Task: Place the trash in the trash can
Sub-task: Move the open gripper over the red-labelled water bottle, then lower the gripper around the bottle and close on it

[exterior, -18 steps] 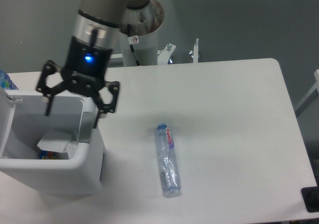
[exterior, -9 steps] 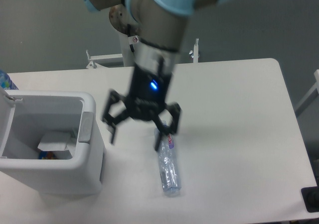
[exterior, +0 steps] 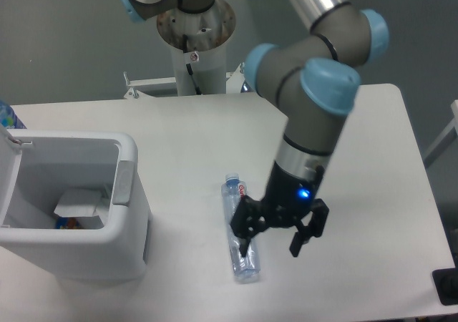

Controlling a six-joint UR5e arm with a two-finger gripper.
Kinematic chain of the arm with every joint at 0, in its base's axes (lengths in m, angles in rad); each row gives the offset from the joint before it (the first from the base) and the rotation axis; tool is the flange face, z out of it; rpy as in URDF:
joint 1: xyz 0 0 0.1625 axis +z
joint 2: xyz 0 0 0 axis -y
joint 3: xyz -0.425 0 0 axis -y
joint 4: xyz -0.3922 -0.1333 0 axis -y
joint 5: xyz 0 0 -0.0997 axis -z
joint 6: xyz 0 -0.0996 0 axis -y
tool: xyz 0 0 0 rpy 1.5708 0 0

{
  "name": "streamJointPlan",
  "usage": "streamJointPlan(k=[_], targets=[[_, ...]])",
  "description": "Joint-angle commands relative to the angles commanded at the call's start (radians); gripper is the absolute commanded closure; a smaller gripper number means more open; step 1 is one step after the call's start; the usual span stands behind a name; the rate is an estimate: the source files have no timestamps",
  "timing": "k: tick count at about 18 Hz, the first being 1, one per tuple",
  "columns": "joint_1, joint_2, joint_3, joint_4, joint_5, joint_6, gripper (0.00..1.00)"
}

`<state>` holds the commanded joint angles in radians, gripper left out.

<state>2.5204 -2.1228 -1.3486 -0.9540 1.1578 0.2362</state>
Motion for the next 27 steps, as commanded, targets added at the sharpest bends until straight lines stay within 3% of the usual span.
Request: streamJointPlan(k=[2, 7, 11, 27], targets=[[-0.021, -0.043, 0.043, -0.028, 0.035, 0.0, 0.0], [-0.052, -0.117, 0.123, -0.176, 0.1, 0.002, 0.0], [-0.089, -0.164, 0.157, -0.253, 0.201, 0.002, 0.0], [-0.183, -0.23, 0.14, -0.252, 0.405, 0.028, 0.0]])
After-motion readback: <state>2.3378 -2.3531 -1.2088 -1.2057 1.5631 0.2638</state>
